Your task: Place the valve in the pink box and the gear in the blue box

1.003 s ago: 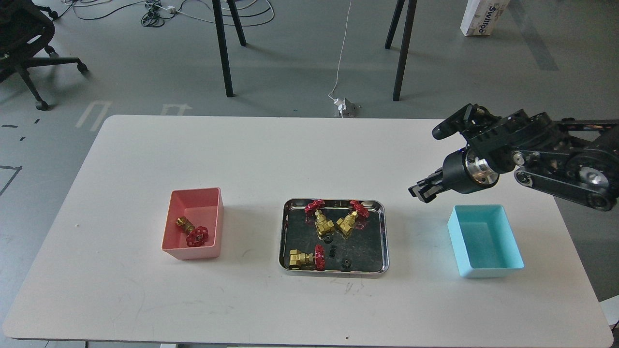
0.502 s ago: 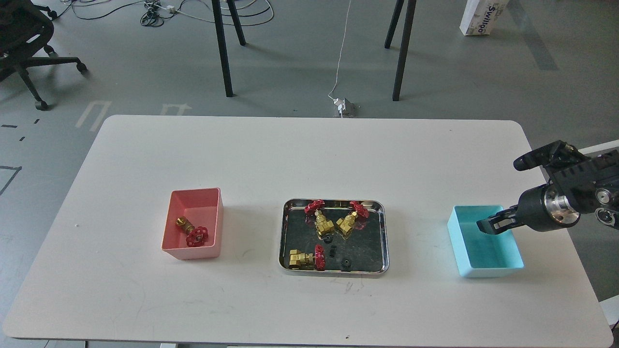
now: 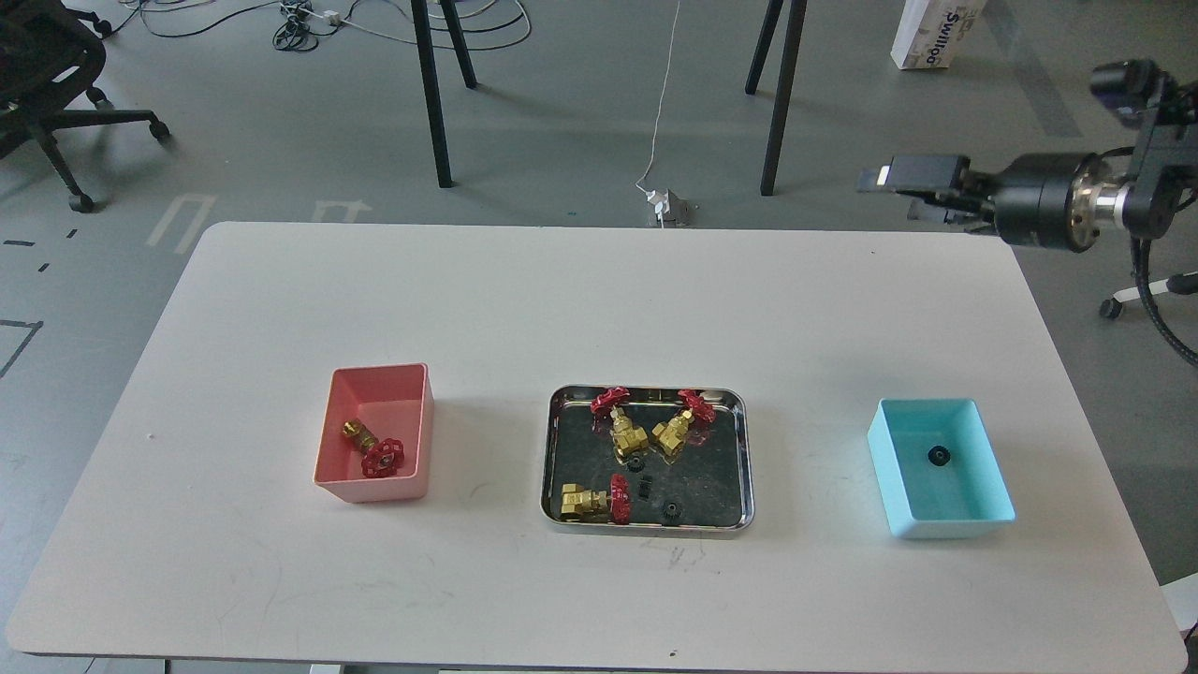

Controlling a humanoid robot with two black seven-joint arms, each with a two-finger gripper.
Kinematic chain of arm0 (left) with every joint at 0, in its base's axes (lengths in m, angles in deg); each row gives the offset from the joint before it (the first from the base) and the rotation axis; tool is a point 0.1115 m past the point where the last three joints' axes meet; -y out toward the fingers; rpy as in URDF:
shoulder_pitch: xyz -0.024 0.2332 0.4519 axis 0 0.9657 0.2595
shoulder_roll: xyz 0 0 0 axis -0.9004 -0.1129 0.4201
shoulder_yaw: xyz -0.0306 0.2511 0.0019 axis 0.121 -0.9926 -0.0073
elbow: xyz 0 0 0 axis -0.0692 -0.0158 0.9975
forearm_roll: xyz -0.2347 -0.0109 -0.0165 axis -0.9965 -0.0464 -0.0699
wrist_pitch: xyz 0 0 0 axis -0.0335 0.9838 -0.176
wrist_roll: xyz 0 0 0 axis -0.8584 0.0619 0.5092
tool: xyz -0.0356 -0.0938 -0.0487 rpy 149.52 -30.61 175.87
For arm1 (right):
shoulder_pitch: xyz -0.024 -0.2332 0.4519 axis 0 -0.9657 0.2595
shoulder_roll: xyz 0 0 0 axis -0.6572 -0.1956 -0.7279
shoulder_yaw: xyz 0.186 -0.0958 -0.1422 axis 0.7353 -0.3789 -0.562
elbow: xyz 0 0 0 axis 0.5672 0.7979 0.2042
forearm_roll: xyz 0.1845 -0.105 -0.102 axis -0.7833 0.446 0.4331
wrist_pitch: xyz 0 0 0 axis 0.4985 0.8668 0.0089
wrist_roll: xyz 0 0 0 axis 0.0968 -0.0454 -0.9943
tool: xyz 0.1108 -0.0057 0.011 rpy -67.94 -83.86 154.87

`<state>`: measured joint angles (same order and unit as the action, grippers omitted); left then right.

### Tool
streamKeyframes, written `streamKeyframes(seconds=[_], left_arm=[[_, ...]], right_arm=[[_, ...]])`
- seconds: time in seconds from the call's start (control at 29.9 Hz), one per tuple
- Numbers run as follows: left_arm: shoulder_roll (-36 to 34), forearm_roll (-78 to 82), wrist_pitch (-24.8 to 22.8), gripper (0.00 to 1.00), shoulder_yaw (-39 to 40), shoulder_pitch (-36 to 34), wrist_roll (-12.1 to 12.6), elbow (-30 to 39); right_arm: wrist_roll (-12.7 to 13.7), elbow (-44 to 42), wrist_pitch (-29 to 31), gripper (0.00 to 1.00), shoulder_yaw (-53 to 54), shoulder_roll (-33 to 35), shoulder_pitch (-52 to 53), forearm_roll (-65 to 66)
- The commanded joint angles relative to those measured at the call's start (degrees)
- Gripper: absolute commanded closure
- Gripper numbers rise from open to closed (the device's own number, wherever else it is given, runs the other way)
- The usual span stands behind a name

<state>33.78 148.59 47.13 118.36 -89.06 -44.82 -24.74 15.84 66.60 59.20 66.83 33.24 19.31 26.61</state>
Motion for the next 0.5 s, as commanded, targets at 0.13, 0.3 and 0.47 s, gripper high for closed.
streamKeyframes(seconds=[0.13,0.3,0.47], left_arm=[[2.0,0.0,0.1,0.06,-1.4,0.4,0.2,0.2],[4.3,0.0,0.1,0.06,-1.4,0.4,0.4,0.2],[5.4,0.2,0.1,0.06,-1.4,0.5,1.1,0.5]], right_arm=[[3.5,-12.0,-29.6,0.02,5.1,-9.0,1.6,-18.7],[7.3,-12.7,-42.0,0.02,5.1,-14.5,1.6,-18.9],[7.2,-11.8,-43.9,0.02,4.9,-14.5,1.5,-18.9]])
